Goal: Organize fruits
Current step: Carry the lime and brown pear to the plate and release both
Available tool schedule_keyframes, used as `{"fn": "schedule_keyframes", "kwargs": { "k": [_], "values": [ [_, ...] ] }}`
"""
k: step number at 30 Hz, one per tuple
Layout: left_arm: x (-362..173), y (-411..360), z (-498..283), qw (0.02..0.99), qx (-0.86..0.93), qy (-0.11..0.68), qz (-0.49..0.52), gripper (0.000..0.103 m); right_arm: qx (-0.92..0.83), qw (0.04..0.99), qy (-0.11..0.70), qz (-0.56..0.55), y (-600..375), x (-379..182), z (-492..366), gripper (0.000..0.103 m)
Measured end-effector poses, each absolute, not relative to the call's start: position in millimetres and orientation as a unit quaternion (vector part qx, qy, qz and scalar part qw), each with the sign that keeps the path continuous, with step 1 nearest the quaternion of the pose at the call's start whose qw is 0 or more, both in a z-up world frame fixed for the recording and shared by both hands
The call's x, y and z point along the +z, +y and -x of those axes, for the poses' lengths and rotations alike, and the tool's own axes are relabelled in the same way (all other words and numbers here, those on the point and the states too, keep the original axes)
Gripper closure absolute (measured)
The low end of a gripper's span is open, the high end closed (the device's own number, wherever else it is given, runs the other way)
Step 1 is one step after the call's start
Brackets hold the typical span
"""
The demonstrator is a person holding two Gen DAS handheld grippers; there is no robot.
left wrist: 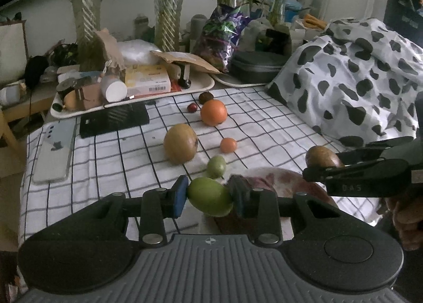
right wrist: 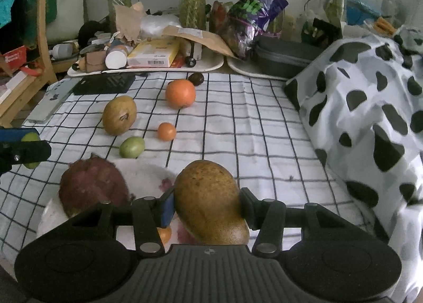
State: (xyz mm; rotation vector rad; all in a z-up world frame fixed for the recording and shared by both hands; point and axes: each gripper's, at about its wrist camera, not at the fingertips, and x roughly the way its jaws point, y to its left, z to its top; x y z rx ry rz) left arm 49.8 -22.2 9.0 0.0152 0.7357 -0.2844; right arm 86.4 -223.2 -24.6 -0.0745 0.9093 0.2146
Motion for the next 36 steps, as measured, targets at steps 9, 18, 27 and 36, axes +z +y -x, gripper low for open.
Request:
{"fn": "schedule_keyframes", "kwargs": {
  "k": [9,18,27,36],
  "values": [
    [3,-27,-25,0.914,-0.150,0.378,0.000,0.069,0.118,0.883,0.453,-0.007,-230,-25,-60,0.051],
    [-14,-44,-17,0.890,-0.178,0.420,-0.020,0.069,0.156,0.852,0.495,-0.065,-231,-35,-47,0.050],
    [-31,-47,-25,0.870,-0.185,0.457,-0.018,0.069,0.166,0.831,0.522,-0.093,-230,-45,-53,0.050],
    [-33,-45,-30,0.867,-0.178,0.466,0.001,0.066,0.174,0.822,0.531,-0.112,-231,-48,-55,0.049]
  ]
}}
